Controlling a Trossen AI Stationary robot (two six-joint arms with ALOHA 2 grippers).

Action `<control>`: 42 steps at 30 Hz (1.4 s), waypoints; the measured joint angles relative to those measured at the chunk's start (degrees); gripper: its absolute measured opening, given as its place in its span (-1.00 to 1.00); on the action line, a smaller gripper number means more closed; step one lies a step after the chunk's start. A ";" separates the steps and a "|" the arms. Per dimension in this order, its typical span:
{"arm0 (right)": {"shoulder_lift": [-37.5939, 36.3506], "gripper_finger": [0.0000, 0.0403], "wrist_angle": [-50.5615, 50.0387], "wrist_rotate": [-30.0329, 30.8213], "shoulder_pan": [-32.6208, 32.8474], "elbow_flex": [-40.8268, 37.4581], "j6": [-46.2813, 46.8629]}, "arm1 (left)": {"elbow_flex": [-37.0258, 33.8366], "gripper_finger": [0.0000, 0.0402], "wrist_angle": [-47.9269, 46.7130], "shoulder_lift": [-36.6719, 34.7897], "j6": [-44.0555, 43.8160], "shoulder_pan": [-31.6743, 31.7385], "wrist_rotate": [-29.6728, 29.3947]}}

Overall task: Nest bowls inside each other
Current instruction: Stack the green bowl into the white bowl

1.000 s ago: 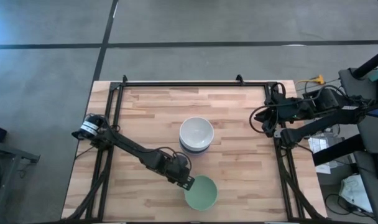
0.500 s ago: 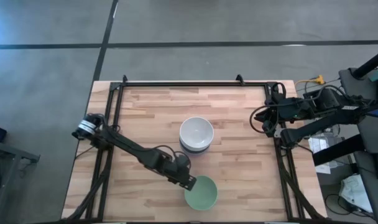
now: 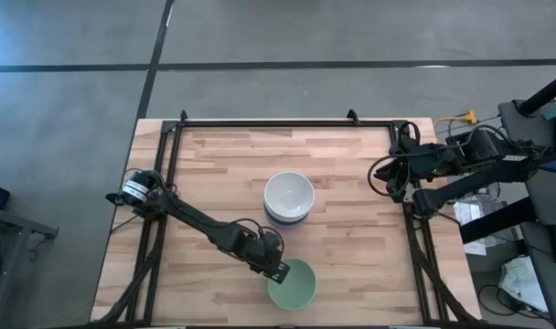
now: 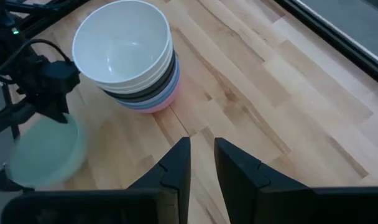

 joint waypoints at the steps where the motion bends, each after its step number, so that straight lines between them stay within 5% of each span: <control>1: -0.02 -0.66 0.02 -0.04 0.11 0.00 0.00 | -0.04 -0.92 0.06 0.00 0.14 0.02 0.16; 14: 0.27 -0.66 5.70 -11.80 3.91 -2.39 -8.49 | 0.27 -0.99 -1.51 -5.57 1.81 0.05 -0.69; 24: -0.47 -0.66 35.27 -31.51 6.51 -12.34 -16.03 | 2.60 -1.00 -15.92 -18.95 3.16 0.11 -13.21; 32: -1.90 -0.66 63.38 -44.04 6.47 -20.66 -16.12 | 13.45 -1.00 -31.61 -23.84 13.99 3.24 -20.49; 36: -2.60 -0.66 75.81 -44.08 6.05 -24.26 -17.70 | 19.73 -1.00 -38.33 -23.53 21.16 7.72 -19.44; 42: -3.15 -0.66 77.57 -35.18 4.60 -25.70 -18.73 | 28.03 -1.00 -43.00 -21.30 28.24 16.92 -12.20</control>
